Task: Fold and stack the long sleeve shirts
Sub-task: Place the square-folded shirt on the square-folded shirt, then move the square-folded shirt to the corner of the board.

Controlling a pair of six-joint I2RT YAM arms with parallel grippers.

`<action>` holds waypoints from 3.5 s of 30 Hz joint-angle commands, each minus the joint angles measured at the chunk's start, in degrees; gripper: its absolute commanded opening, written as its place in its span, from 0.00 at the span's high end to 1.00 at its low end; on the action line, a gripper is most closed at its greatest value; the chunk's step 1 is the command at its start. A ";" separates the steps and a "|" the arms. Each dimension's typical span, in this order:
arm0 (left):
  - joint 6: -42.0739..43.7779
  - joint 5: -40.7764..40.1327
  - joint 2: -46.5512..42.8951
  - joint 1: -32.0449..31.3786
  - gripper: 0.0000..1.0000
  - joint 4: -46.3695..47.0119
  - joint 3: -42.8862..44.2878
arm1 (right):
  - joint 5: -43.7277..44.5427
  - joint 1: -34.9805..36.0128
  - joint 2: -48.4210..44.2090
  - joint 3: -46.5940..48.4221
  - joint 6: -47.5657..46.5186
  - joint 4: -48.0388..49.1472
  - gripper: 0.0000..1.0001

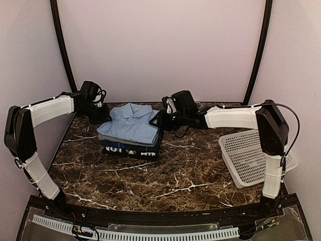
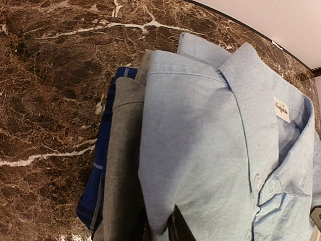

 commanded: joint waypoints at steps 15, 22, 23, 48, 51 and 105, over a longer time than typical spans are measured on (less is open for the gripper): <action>0.46 -11.18 -4.71 0.80 0.62 -3.68 -2.86 | 10.11 0.56 -8.61 -2.35 -10.48 -9.78 0.57; 1.45 -11.72 -8.19 0.81 0.60 -5.22 -2.80 | 11.49 6.96 -10.08 -0.30 -13.69 -12.88 0.61; 1.50 -11.35 -8.70 0.81 0.60 -5.51 -2.73 | 11.46 8.18 -9.60 0.36 -14.02 -13.34 0.63; -3.89 -0.13 0.10 -29.03 0.50 4.65 7.93 | 21.79 10.45 -27.55 -24.19 -7.38 -11.10 0.40; -3.90 -1.50 6.83 -33.49 0.50 4.32 13.29 | 26.66 8.01 -33.89 -28.42 -5.90 -12.34 0.31; 4.33 -21.50 34.14 -18.34 0.45 -3.63 22.04 | 33.11 2.96 -46.63 -35.29 -4.92 -16.14 0.01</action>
